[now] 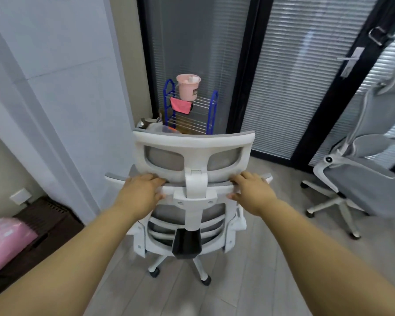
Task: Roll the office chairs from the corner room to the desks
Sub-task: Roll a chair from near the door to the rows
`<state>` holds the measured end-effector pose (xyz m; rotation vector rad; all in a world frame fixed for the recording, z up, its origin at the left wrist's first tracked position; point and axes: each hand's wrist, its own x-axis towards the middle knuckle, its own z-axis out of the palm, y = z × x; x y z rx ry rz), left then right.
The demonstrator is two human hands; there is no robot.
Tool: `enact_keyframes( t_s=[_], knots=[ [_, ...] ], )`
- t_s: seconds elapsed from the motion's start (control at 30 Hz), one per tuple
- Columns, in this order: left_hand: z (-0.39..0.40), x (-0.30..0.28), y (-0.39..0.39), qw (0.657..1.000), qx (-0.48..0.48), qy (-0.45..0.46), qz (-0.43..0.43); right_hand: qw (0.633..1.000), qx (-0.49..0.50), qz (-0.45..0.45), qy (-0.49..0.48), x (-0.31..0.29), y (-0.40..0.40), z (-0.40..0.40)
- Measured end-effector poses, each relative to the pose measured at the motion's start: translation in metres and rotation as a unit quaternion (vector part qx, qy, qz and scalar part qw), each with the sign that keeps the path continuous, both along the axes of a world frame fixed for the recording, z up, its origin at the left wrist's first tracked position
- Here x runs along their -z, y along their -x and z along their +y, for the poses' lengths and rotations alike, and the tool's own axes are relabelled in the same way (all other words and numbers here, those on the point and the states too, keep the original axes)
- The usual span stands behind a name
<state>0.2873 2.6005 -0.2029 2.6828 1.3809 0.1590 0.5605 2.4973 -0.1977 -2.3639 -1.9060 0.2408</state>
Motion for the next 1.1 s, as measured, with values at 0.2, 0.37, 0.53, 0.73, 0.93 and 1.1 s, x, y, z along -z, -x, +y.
enact_keyframes(
  t_s=[0.2, 0.37, 0.53, 0.73, 0.93, 1.1],
  knots=[
    [-0.026, 0.006, -0.008, 1.0, 0.019, 0.007, -0.02, 0.999, 0.027, 0.018, -0.02, 0.006, -0.008, -0.033],
    [-0.066, 0.007, -0.021, 0.998, 0.056, 0.001, -0.039, 0.998, 0.041, 0.013, -0.035, 0.008, -0.015, -0.089],
    [-0.113, 0.0, -0.032, 0.995, 0.092, 0.013, -0.043, 0.996, 0.068, 0.005, -0.048, 0.014, -0.018, -0.163],
    [-0.191, 0.001, -0.06, 0.989, 0.143, 0.02, -0.03, 0.991, 0.124, 0.013, -0.048, 0.02, -0.029, -0.271],
    [-0.266, 0.009, -0.104, 0.978, 0.198, 0.048, -0.042, 0.981, 0.186, 0.016, -0.044, 0.016, -0.046, -0.382],
    [-0.334, 0.009, -0.15, 0.963, 0.255, 0.067, -0.048, 0.966, 0.254, 0.009, -0.05, 0.014, -0.055, -0.478]
  ],
)
